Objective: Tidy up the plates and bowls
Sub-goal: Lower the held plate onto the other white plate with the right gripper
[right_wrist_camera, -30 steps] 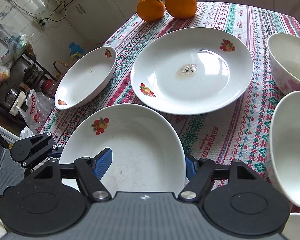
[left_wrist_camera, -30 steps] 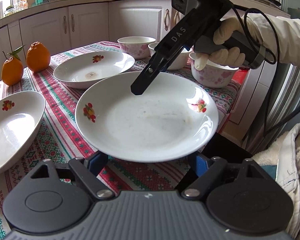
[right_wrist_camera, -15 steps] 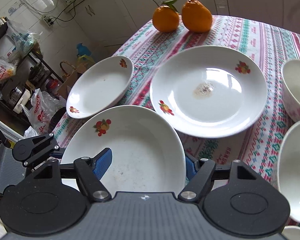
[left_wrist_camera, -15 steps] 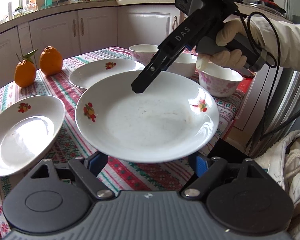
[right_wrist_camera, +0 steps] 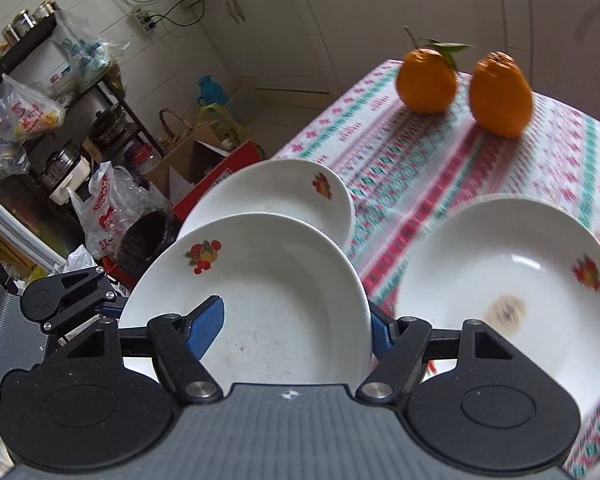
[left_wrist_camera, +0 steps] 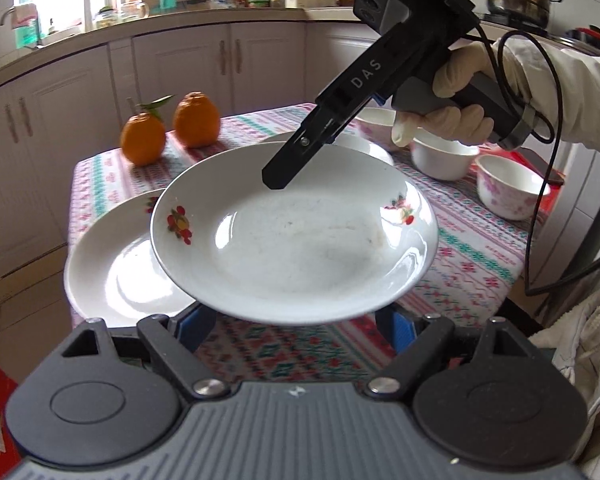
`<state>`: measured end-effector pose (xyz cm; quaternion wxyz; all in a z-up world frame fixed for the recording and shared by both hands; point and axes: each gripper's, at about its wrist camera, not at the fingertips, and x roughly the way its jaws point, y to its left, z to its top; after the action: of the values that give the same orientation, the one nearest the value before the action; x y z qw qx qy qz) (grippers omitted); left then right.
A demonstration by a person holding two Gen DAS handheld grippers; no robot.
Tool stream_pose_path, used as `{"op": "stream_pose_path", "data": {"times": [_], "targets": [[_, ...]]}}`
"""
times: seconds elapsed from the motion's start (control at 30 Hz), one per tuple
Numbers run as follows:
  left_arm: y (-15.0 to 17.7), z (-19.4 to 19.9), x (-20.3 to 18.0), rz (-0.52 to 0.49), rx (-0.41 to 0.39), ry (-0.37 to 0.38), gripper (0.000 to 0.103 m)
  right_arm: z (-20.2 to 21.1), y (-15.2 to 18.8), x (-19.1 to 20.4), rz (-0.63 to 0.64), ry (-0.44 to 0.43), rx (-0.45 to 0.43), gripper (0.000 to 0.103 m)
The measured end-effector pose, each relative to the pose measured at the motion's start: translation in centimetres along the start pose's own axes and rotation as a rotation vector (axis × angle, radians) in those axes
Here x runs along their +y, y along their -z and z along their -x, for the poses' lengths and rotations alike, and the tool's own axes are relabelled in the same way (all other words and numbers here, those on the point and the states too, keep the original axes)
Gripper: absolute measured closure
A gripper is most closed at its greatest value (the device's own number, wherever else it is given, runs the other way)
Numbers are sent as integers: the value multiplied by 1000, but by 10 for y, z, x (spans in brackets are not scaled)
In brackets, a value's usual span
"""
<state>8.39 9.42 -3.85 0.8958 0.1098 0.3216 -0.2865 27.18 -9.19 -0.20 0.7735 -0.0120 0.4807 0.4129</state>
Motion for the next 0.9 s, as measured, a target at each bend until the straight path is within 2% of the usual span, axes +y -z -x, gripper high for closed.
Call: {"op": "stream_pose_path", "data": {"times": [0.33, 0.67, 0.9], "targets": [[7, 0, 39, 71, 21, -81, 17, -50, -44, 7, 52, -53, 39, 25], [11, -7, 56, 123, 37, -84, 17, -73, -58, 4, 48, -60, 59, 25], [10, -10, 62, 125, 39, -92, 16, -83, -60, -1, 38, -55, 73, 25]]}}
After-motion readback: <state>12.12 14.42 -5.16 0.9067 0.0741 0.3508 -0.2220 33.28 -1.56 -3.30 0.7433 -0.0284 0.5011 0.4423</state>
